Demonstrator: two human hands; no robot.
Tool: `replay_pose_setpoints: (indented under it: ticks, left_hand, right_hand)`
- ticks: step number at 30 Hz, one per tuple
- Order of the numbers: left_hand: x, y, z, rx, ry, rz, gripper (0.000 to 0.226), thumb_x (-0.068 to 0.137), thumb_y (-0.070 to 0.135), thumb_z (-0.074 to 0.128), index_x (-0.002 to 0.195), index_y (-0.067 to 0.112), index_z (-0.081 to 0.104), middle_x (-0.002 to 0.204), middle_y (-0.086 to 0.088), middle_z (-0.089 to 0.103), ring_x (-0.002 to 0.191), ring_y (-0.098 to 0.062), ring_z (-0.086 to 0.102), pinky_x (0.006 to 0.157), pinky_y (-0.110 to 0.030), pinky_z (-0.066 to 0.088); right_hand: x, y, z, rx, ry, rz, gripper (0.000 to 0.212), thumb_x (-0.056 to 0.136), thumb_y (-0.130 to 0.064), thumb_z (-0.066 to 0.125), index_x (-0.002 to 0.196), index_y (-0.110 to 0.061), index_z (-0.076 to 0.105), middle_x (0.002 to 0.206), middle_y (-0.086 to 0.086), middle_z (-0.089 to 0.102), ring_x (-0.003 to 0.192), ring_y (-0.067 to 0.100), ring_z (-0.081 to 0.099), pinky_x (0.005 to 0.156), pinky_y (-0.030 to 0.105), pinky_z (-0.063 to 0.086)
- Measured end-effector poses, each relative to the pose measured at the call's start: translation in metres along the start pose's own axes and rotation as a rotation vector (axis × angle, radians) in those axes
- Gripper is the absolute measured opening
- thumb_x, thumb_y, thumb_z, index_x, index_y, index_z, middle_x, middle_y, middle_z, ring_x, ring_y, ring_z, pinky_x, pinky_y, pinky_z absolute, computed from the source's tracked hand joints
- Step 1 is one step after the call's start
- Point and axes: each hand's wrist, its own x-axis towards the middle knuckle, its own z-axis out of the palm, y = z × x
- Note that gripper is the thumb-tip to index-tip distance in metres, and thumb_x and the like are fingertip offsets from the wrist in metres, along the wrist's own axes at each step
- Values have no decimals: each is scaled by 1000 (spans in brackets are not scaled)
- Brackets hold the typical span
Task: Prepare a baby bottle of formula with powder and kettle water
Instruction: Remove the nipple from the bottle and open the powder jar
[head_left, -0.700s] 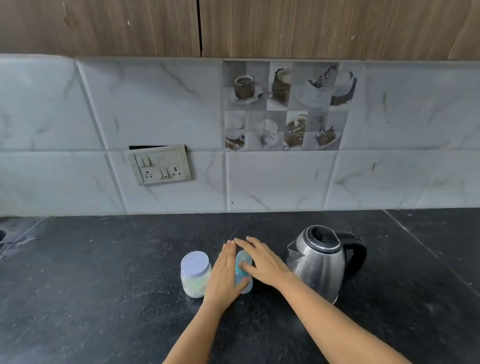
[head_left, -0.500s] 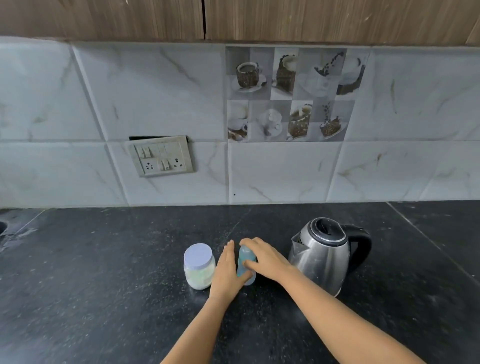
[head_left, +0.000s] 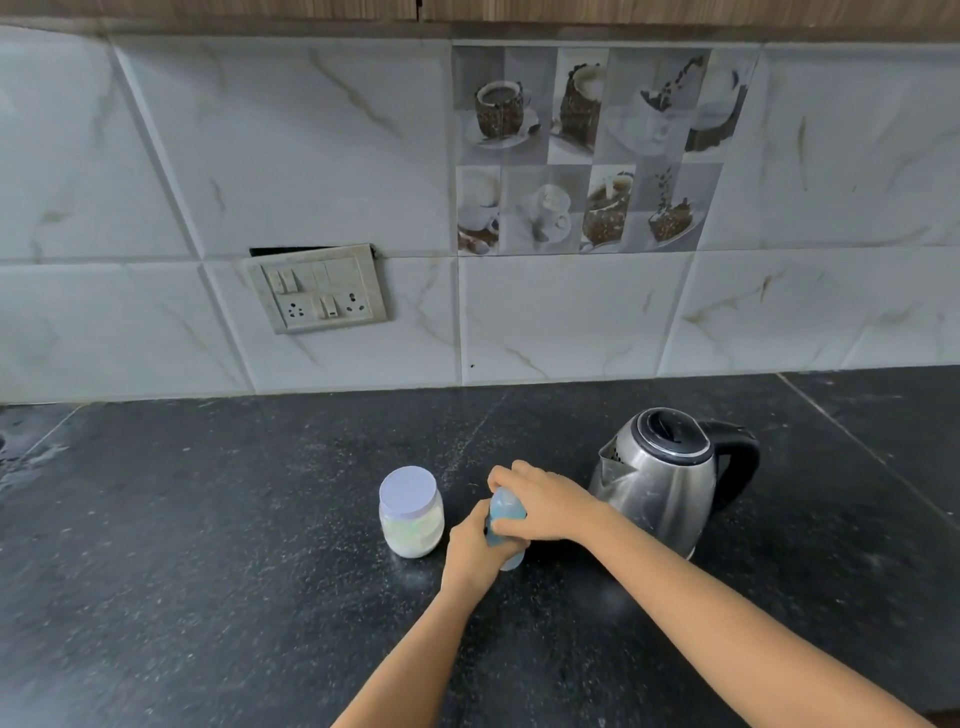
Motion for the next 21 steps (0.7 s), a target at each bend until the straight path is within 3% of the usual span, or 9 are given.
replay_pose_setpoints:
  ticks: [3,5,8,12,15,18,21]
  left_hand:
    - [-2,-3,0,-43,6,4,52,75,31,74,122,27,52,107,10,64,95,-5,60,80,-24,49]
    - [-3,-4,0,-57,13,21,51,77,29,74,123,28,52,109,11,63,97,-5,59,80,-21,45]
    - [-2,-7,-1,-45,1,37,47,78,28,74,120,26,54,108,11,64,99,-6,60,80,-18,44]
    - [-1,-7,-5,-43,-29,45,37,76,31,74,105,39,52,100,20,62,90,4,58,66,-9,40]
    - [-1,-8,-5,-46,-50,53,43,77,33,75,109,38,47,101,27,56,89,9,54,69,-7,38]
    - [-1,-11,-7,-54,-66,56,49,78,33,76,117,33,47,110,20,56,93,5,54,77,-9,37]
    - [-2,-12,-5,-89,-65,40,51,78,32,76,120,33,46,117,16,55,103,-2,53,89,-18,38]
  right_hand:
    - [5,-8,-6,-222,-74,43,62,80,-73,45,117,-24,39,104,6,52,76,24,50,66,37,40]
    - [9,-16,-7,-330,-84,79,69,82,-75,39,117,-16,43,101,9,58,75,25,51,62,35,37]
    - [12,-25,-9,-325,-89,58,50,88,-57,48,109,-12,50,98,10,62,71,23,51,58,32,38]
    - [7,-26,-21,-235,-219,-11,33,85,-34,58,108,-13,49,94,9,53,73,24,51,55,32,38]
    - [-2,-24,-32,-267,-282,-120,35,86,-17,61,118,-18,47,109,10,48,94,26,51,69,40,46]
    - [-10,-21,-47,-204,-185,-230,38,86,-5,59,119,-20,47,117,6,46,106,22,47,84,40,48]
    - [-23,-13,-61,117,-47,-129,42,85,-11,62,121,-25,45,119,2,44,103,18,50,86,36,48]
